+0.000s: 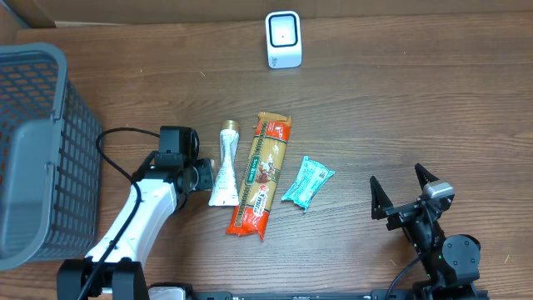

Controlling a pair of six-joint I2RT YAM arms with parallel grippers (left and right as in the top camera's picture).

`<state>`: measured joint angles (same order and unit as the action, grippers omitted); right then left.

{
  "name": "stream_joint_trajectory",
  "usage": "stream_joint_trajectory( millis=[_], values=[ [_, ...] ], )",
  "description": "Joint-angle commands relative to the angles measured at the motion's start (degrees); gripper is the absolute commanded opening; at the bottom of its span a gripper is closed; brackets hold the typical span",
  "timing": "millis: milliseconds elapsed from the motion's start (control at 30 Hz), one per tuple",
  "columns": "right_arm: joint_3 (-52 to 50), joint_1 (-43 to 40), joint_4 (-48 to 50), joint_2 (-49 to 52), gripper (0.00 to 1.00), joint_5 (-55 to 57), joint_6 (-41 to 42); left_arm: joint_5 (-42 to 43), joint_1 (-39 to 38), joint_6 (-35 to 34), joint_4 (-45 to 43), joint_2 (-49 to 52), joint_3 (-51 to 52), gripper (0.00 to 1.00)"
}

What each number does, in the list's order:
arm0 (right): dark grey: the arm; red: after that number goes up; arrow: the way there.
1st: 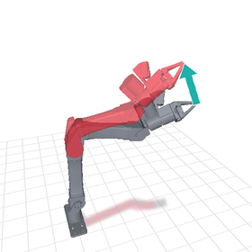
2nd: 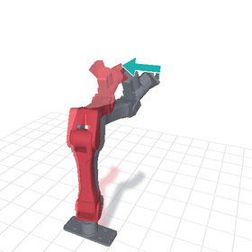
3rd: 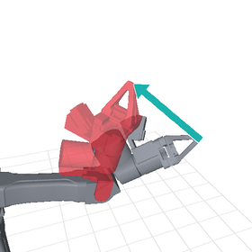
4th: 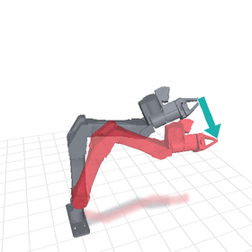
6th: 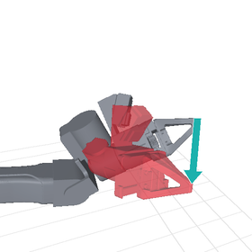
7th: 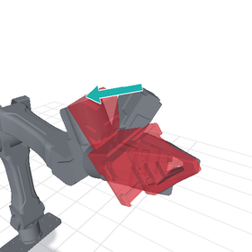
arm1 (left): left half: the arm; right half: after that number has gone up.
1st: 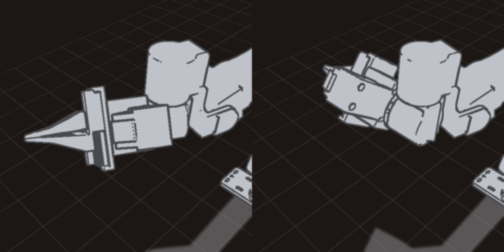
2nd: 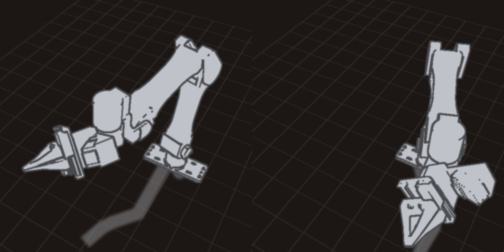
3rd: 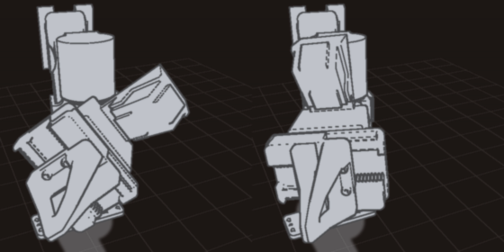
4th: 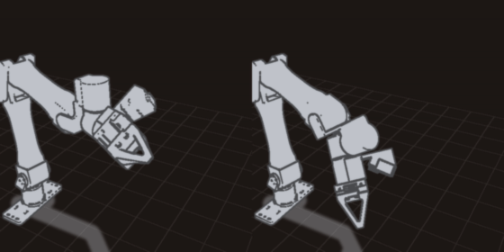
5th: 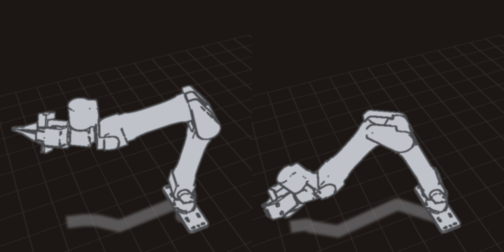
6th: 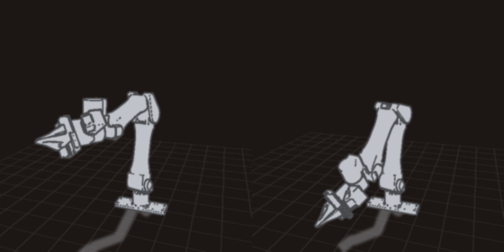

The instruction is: Scan the item barcode

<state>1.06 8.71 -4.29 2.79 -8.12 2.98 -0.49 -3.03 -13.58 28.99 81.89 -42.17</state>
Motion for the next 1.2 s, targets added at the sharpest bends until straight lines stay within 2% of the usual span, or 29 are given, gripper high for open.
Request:
stream_joint_trajectory(
  millis=[0,100,300,367,567,733,833,1167],
  values=[
    [-0.59,0.33,0.28,-0.42,1.0,0.42,0.17,-0.66,-0.13,-0.07,0.22,-0.13,-0.92,1.0],
    [-0.59,0.33,0.28,-0.42,1.0,0.42,0.17,-2.56,-0.11,0.81,5.05,-1.05,-5.53,1.0],
    [-0.59,0.33,0.28,-0.42,1.0,0.42,0.17,-3.58,1.2,6.47,22.36,-4.15,-26.43,1.0],
    [-0.59,0.33,0.28,-0.42,1.0,0.42,0.17,-3.54,3.08,8.63,29.55,-5.03,-35.93,1.0],
    [-0.59,0.33,0.28,-0.42,1.0,0.42,0.17,-2.67,8.52,15.04,40.3,-7.56,-50.4,1.0],
    [-0.59,0.33,0.28,-0.42,1.0,0.42,0.17,-2.69,14.6,22.36,44.59,-10.67,-53.62,1.0],
    [-0.59,0.33,0.28,-0.42,1.0,0.42,0.17,-2.58,17.38,22.38,44.44,-11.58,-53.59,1.0],
    [-0.59,0.33,0.28,-0.42,1.0,0.42,0.17,-2.49,17.25,21.75,44.68,-10.73,-53.57,1.0]
  ],
)
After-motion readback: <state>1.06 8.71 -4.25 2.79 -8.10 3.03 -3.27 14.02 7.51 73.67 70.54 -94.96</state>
